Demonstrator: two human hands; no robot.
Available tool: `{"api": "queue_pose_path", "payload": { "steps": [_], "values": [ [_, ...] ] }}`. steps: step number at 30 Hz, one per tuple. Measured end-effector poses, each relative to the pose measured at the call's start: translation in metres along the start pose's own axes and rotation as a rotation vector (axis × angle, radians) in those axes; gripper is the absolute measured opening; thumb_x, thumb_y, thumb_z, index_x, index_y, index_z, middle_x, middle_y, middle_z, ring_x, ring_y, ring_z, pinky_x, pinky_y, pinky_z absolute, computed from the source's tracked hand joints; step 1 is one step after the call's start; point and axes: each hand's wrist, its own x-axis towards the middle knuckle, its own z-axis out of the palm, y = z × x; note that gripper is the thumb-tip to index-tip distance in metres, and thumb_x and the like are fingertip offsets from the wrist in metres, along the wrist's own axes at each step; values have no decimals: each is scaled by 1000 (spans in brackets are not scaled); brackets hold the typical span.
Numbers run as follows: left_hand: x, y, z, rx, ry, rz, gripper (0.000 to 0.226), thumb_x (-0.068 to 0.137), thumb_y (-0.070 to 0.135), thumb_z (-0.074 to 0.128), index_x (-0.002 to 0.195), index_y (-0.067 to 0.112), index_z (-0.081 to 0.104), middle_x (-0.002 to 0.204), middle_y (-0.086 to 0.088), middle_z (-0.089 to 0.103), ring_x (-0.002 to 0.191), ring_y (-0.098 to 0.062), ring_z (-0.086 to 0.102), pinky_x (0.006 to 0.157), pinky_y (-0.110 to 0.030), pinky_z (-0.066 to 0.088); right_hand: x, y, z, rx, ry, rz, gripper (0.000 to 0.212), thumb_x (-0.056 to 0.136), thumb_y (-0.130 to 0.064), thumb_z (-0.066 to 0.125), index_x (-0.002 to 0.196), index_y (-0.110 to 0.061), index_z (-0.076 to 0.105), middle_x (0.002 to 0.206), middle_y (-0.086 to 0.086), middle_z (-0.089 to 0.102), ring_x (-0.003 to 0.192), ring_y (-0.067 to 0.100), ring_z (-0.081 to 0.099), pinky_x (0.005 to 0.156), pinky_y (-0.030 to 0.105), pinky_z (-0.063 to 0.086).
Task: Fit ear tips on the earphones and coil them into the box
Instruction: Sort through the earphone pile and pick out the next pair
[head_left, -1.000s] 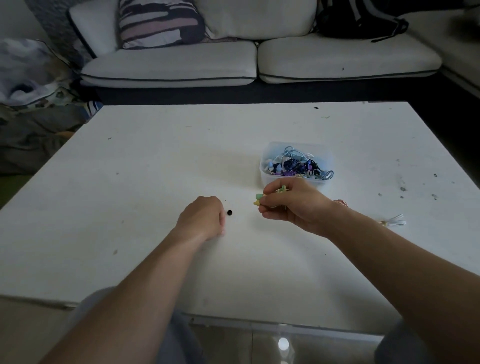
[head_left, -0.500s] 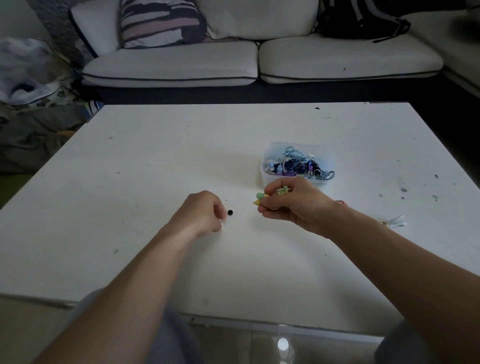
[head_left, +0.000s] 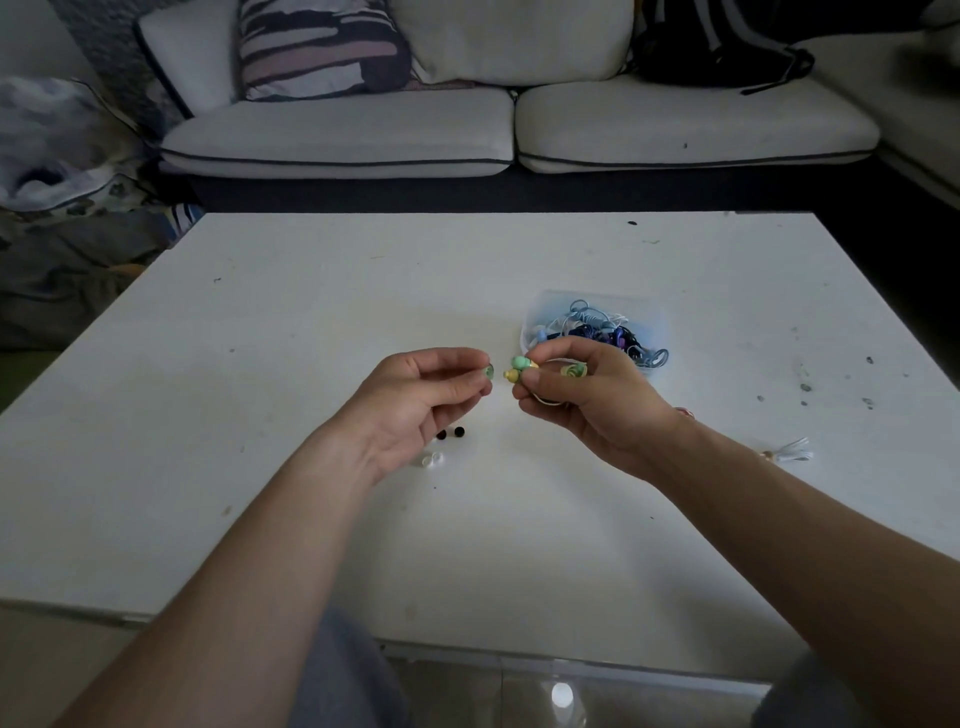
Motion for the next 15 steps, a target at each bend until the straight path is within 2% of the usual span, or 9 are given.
{"api": "queue_pose_path", "payload": {
  "steps": [4, 11, 15],
  "values": [
    [0, 1, 2, -56, -9, -4, 18, 87, -8, 61, 94, 5, 71, 83, -8, 73, 78, -13, 72, 71, -18, 57, -1, -2, 1, 42, 2, -16, 14, 88, 10, 63, 89, -4, 61, 79, 13, 71, 76, 24, 72, 74, 30, 61],
    [0, 0, 4, -52, -37, -8, 18, 85, -7, 62, 92, 7, 71, 84, -8, 74, 78, -14, 72, 69, -18, 57, -2, -2, 2, 3, -3, -34, 15, 86, 10, 66, 92, -3, 61, 92, 24, 65, 79, 28, 72, 77, 33, 61],
    [-1, 0, 6, -52, -49, -6, 17, 82, -6, 64, 91, 8, 70, 83, -8, 74, 77, -14, 72, 68, -18, 57, -3, -2, 1, -13, -5, -37, 15, 84, 9, 67, 91, -3, 62, 91, 24, 66, 80, 29, 72, 77, 35, 61]
  ]
}}
